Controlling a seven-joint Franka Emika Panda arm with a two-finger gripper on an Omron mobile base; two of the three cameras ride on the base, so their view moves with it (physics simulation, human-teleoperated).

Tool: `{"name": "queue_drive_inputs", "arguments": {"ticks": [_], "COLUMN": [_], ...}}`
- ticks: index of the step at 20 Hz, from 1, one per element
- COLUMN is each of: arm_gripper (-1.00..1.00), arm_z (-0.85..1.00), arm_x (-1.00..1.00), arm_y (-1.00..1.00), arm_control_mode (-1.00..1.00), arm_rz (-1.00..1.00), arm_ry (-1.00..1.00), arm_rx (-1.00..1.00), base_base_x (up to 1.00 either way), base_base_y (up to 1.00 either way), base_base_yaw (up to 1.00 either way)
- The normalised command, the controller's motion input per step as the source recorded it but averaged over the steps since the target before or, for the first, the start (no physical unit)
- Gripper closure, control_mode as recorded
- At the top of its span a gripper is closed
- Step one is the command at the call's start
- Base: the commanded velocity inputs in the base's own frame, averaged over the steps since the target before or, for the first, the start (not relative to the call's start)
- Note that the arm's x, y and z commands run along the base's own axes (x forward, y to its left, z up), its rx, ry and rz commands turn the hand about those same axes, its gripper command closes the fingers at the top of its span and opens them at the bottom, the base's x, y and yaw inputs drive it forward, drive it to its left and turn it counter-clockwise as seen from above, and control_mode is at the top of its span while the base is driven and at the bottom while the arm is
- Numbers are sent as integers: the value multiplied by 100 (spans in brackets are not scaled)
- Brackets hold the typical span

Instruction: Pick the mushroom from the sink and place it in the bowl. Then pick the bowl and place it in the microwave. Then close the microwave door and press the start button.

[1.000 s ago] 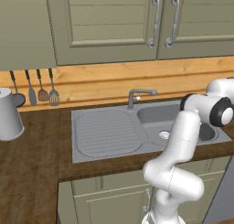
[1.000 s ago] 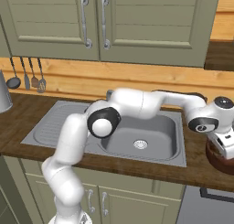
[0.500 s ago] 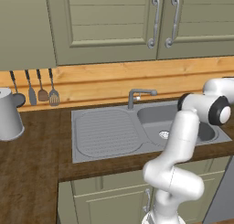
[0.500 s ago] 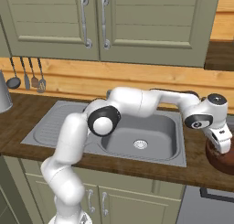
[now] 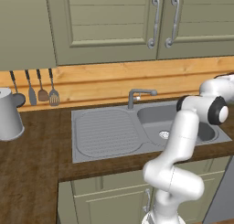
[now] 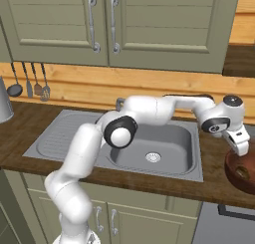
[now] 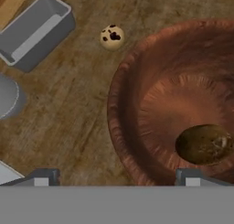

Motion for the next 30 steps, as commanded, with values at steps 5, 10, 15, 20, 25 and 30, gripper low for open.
{"name": "queue_drive_inputs", "arguments": {"ticks": [5,10,15,20,25,30], "arm_gripper": [-100,-100,-100,-100,-100,-100], "arm_z": [33,-2,-36,-28,-23,-34], "arm_x": [6,0,1,0,0,0], "arm_y": [-11,0,0,1,2,1], "arm_control_mode": [-100,-100,-100,-100,-100,-100], "arm_rz": [0,0,0,0,0,0], "arm_ry": [-1,8,13,16,18,17], "arm_rx": [0,0,-3,-5,-1,0], "base_base_x": [0,0,0,0,0,0], "base_base_y": [0,0,0,0,0,0], "base_base_yaw": [0,0,0,0,0,0]}}
